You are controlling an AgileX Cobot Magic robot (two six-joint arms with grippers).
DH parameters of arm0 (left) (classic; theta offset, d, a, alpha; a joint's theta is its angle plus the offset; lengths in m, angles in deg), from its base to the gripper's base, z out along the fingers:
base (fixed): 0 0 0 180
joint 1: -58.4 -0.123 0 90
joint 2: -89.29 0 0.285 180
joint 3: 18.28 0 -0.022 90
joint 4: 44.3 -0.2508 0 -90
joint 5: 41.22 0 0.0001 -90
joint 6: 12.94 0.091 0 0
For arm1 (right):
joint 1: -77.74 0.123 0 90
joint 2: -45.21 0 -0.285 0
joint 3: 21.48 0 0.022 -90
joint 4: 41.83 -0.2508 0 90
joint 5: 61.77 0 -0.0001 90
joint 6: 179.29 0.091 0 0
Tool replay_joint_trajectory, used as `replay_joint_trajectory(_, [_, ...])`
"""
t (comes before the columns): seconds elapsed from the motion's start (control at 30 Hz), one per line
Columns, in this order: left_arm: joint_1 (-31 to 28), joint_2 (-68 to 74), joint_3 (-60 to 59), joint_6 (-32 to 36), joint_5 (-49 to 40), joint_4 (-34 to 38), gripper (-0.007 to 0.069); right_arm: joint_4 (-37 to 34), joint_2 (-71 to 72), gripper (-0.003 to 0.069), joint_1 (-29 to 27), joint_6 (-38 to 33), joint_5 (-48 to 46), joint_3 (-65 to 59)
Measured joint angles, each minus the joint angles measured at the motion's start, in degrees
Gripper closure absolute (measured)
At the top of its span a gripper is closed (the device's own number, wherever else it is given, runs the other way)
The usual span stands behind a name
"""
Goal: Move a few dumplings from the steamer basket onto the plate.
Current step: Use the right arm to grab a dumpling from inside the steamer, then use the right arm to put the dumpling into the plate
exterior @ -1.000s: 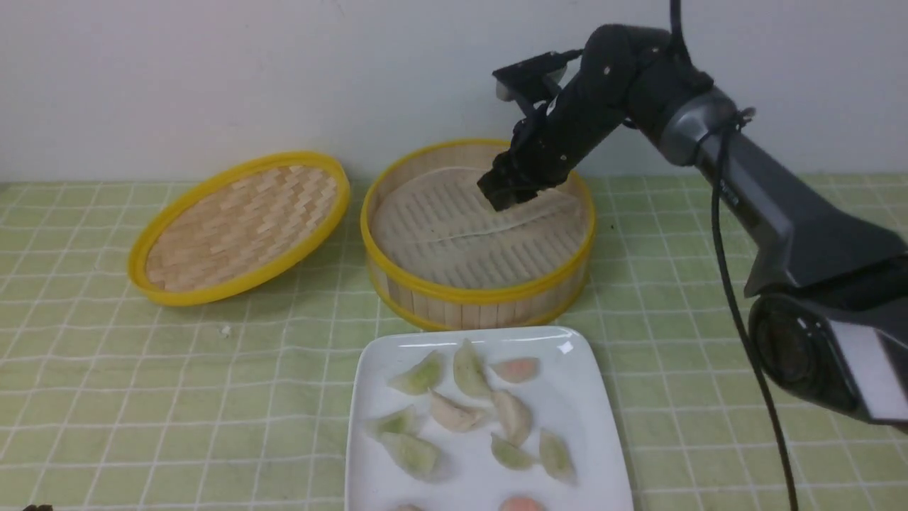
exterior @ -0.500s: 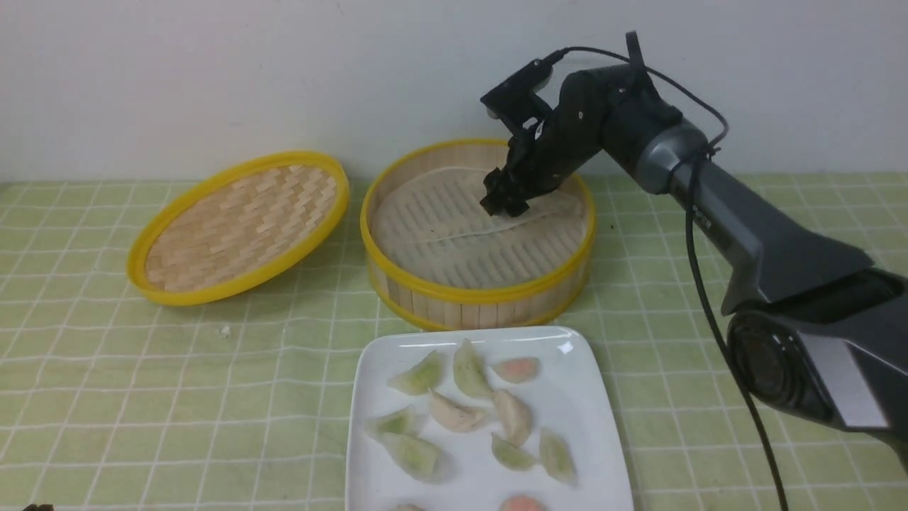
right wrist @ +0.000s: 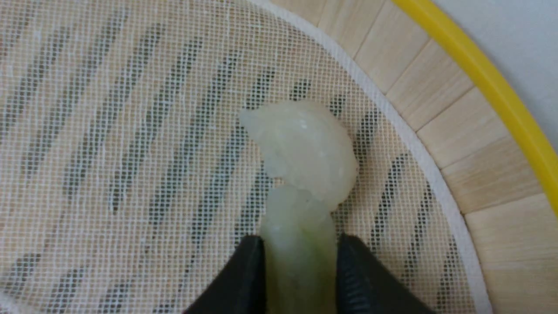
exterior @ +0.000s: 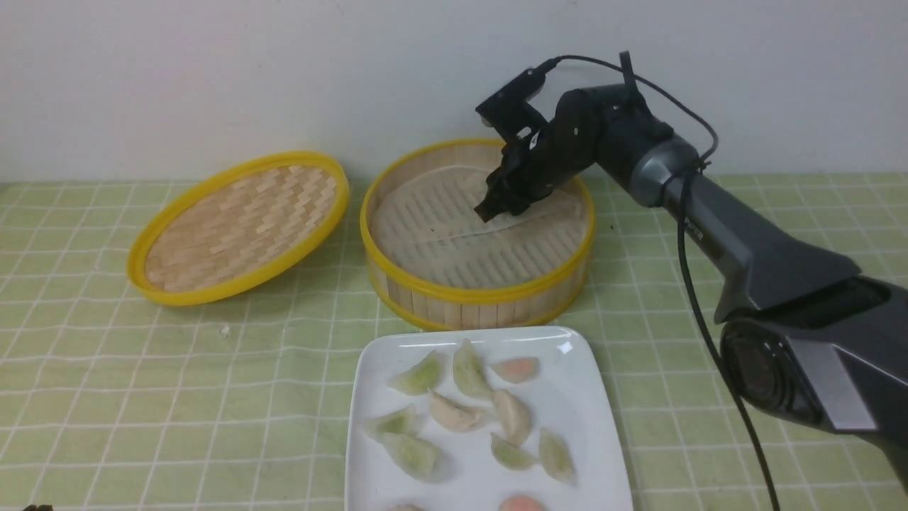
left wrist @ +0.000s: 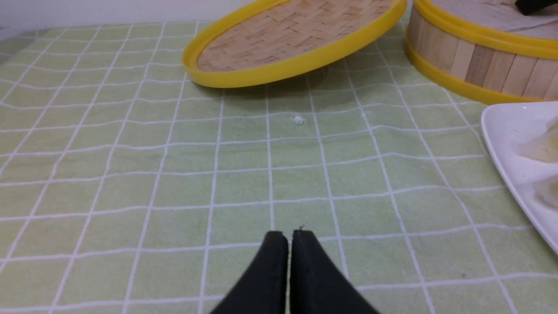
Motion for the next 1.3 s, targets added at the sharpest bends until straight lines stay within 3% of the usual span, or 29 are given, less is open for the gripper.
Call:
replay_joint_trajectory(0.27, [0.00, 0.00, 0.00, 0.00, -0.06, 0.00, 0.0631, -0.98, 1.69, 0.0505, 0.00, 3.72, -15.23, 10.22])
replay_joint_trajectory(0.43, [0.00, 0.00, 0.00, 0.00, -0.06, 0.00, 0.0631, -1.89, 4.87, 0.0506, 0.00, 10.54, -15.68, 12.81])
replay_joint_trajectory(0.57, [0.00, 0.00, 0.00, 0.00, -0.06, 0.00, 0.0631, -2.96, 8.57, 0.0506, 0.00, 14.34, -15.90, 7.92])
replay_joint_trajectory(1.0, [0.00, 0.00, 0.00, 0.00, -0.06, 0.00, 0.0631, -10.22, 49.19, 0.0510, 3.37, 10.56, -15.65, -52.65])
replay_joint_trajectory(1.3, [0.00, 0.00, 0.00, 0.00, -0.06, 0.00, 0.0631, -13.41, 53.11, 0.0510, 7.39, 9.97, -9.42, -73.57])
